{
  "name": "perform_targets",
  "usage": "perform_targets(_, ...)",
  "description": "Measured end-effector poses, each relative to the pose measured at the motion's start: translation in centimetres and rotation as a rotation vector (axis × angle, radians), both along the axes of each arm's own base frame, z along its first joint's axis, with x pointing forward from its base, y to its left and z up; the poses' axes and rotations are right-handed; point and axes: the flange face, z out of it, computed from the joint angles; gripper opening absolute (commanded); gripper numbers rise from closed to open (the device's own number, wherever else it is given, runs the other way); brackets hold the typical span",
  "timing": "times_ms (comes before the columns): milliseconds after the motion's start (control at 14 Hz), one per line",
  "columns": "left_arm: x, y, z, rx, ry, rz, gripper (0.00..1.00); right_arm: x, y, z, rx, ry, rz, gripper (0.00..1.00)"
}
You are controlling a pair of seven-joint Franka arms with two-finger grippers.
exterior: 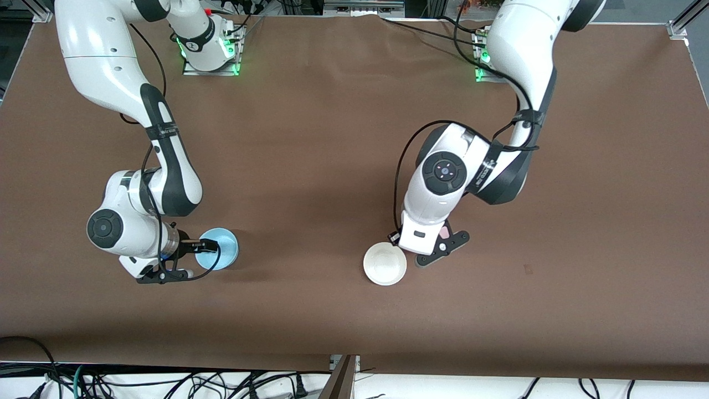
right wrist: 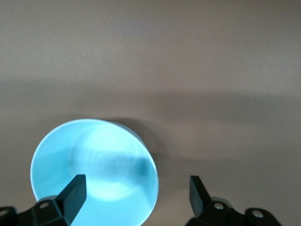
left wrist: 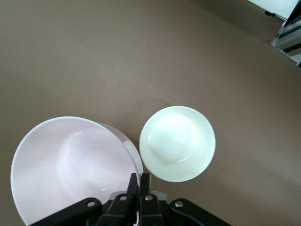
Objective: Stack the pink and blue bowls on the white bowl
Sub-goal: 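Lower the pink bowl onto the white bowl while the right gripper grasps the blue bowl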
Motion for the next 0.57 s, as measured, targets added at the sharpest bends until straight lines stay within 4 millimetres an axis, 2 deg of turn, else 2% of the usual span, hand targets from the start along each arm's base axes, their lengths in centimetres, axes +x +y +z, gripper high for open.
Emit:
perform_targets(214, 1.1, -1.3, -0.9, -0.064, -0.075, 0.100, 0.00, 0.1, -0.3, -0.3, 0.010, -0.004, -0.013, 0.47)
perform_targets(570, 1.4, -2.7, -1.4, -0.124, -0.129, 0.181, 0.00, 0.1, -0.9, -1.1, 0.056, 0.009, -0.061, 0.26)
